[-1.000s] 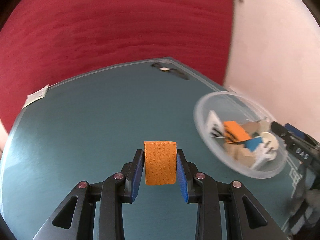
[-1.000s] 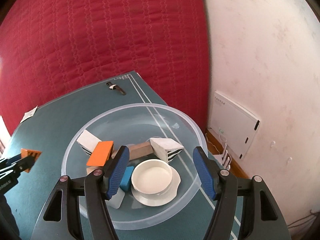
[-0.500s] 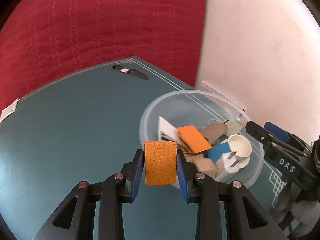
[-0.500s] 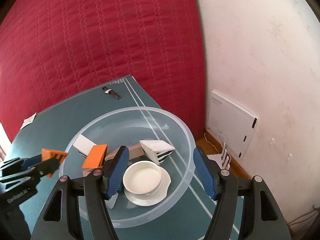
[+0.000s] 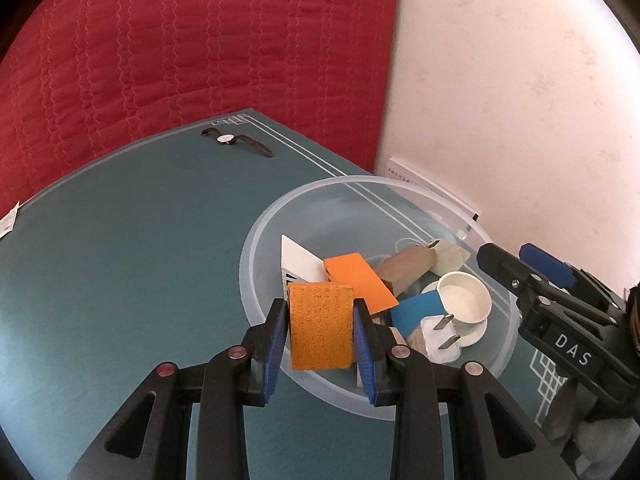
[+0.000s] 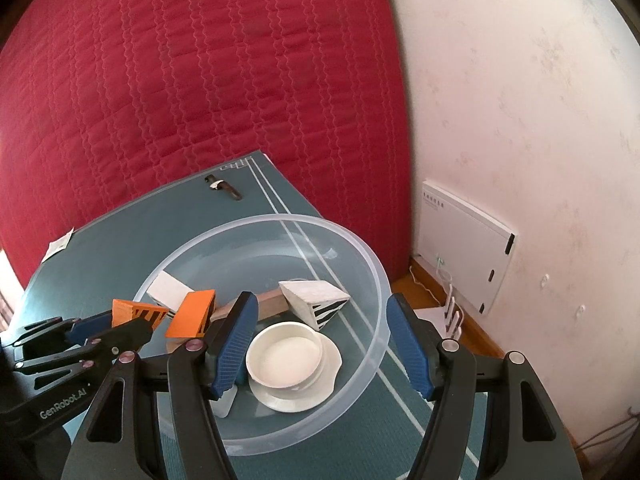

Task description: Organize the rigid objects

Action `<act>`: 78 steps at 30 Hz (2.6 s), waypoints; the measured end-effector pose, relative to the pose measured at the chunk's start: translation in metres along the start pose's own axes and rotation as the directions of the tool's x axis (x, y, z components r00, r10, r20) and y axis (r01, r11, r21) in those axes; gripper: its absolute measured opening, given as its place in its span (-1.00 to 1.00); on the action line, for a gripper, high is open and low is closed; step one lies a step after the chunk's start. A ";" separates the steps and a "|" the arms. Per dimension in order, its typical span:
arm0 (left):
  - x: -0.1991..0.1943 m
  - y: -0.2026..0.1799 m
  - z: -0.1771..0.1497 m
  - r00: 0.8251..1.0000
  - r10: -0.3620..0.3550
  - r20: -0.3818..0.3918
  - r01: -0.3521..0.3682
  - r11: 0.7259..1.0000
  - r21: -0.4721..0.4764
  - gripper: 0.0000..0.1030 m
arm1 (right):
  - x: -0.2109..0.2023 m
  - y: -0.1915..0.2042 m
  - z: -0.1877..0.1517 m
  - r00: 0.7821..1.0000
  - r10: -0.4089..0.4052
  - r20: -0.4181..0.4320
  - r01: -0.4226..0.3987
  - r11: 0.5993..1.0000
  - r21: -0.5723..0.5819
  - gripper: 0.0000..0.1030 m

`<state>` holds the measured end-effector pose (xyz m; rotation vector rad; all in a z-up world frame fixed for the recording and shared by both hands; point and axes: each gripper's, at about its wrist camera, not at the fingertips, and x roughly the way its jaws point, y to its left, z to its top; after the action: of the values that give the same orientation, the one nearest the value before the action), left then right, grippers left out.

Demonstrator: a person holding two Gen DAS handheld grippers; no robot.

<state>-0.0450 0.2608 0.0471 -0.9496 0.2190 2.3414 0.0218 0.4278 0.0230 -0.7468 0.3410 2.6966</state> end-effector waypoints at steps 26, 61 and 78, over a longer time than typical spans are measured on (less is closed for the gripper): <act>-0.024 0.000 -0.009 0.969 0.228 0.093 -0.230 0.973 0.004 0.99 | -0.002 -0.002 0.000 1.000 -0.011 -0.004 0.011 1.000 0.010 0.64; -0.127 -0.027 -0.031 0.912 0.360 0.196 -0.360 0.932 -0.038 0.99 | -0.106 0.012 -0.011 0.993 -0.057 0.104 0.072 0.987 -0.141 0.91; -0.114 -0.031 -0.036 0.935 0.330 0.131 -0.328 0.944 -0.031 0.99 | -0.094 0.010 -0.017 0.994 -0.084 0.065 0.094 0.980 -0.173 0.91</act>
<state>0.0589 0.2202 0.0997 -0.8037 0.3362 2.7038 0.1021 0.3904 0.0606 -0.7131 0.0538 2.6814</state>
